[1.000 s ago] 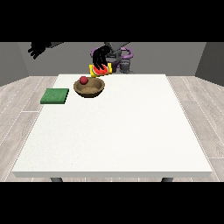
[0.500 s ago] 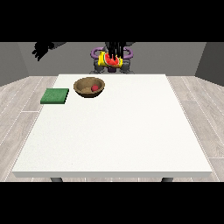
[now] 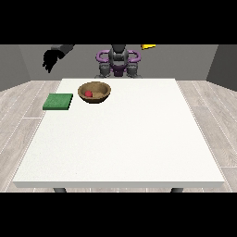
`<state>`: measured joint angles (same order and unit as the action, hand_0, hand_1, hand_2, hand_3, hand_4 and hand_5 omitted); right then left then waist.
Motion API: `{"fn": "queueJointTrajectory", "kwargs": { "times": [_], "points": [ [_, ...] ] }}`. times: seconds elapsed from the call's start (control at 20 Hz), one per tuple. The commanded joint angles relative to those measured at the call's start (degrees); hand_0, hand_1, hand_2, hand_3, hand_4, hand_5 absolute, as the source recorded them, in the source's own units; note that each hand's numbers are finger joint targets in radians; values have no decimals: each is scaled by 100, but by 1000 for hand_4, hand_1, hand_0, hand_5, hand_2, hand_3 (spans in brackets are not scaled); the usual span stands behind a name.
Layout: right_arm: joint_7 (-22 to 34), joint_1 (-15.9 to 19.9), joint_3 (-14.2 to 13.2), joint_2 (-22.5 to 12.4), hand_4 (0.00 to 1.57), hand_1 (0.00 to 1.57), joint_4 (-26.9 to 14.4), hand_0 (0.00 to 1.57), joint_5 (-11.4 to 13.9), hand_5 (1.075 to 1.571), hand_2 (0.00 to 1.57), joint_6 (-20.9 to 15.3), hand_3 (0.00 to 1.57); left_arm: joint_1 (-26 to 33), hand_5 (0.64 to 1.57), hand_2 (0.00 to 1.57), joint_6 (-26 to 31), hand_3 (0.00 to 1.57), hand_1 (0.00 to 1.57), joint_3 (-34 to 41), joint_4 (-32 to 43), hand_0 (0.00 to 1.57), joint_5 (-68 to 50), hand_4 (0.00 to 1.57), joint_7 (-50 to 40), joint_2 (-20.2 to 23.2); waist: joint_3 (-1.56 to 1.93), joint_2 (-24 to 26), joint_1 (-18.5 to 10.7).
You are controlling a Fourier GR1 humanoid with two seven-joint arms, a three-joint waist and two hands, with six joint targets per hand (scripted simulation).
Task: Pick the cup and pour the ball into the bowl, then pick the bowl and place it on the pad
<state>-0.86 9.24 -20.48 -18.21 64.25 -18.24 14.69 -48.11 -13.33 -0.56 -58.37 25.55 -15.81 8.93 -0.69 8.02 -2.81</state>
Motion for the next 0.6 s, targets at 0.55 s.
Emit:
{"fn": "queueJointTrajectory", "kwargs": {
  "times": [0.55],
  "points": [
    [-1410,74,245,1104,722,0,-743,0,390,1566,0,-641,0,305,1558,0,2866,0,0,2234,-335,0,-3211,1039,925,1664,72,-1213,-479]
  ]
}}
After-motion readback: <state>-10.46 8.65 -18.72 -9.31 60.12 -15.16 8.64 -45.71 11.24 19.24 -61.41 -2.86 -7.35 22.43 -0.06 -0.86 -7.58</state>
